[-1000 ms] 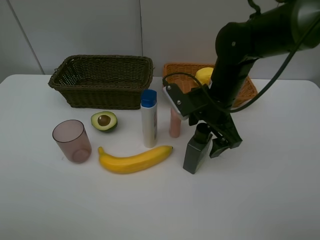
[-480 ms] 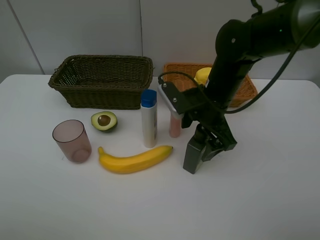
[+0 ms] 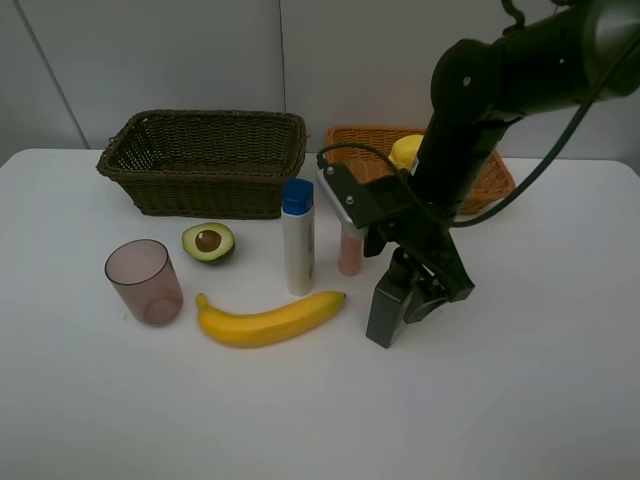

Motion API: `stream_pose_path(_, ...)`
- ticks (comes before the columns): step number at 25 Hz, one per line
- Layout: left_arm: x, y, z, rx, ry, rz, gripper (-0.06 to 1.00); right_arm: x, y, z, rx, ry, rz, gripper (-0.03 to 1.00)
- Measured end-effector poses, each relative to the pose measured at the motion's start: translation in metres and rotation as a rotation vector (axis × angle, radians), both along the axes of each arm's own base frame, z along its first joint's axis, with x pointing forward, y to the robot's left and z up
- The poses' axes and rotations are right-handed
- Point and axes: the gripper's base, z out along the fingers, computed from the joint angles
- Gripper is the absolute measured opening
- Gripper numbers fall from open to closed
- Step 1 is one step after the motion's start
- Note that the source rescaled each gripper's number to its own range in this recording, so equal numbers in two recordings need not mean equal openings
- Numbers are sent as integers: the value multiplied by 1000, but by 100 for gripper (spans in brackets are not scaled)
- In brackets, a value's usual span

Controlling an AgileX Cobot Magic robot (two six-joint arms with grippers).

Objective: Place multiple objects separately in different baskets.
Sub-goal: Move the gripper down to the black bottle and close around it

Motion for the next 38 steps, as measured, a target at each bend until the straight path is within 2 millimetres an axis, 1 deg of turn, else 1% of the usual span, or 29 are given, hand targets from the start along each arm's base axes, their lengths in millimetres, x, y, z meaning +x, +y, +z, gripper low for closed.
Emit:
stream_pose_path(6, 0, 0, 0, 0, 0, 0, 100, 0, 0, 0, -3, -2, 2, 98)
stream_pose_path(7, 0, 0, 0, 0, 0, 0, 100, 0, 0, 0, -3, -2, 2, 96)
stream_pose_path(8, 0, 0, 0, 0, 0, 0, 100, 0, 0, 0, -3, -2, 2, 93)
stream_pose_path(9, 0, 0, 0, 0, 0, 0, 100, 0, 0, 0, -3, -2, 2, 88)
stream_pose_path(10, 0, 0, 0, 0, 0, 0, 100, 0, 0, 0, -3, -2, 2, 80)
stream_pose_path(15, 0, 0, 0, 0, 0, 0, 100, 0, 0, 0, -5, 1, 3, 35)
stream_pose_path(18, 0, 0, 0, 0, 0, 0, 100, 0, 0, 0, -5, 1, 3, 14)
stream_pose_path(19, 0, 0, 0, 0, 0, 0, 100, 0, 0, 0, -5, 1, 3, 11)
stream_pose_path(38, 0, 0, 0, 0, 0, 0, 100, -2, -1, 0, -16, 24, 6, 11)
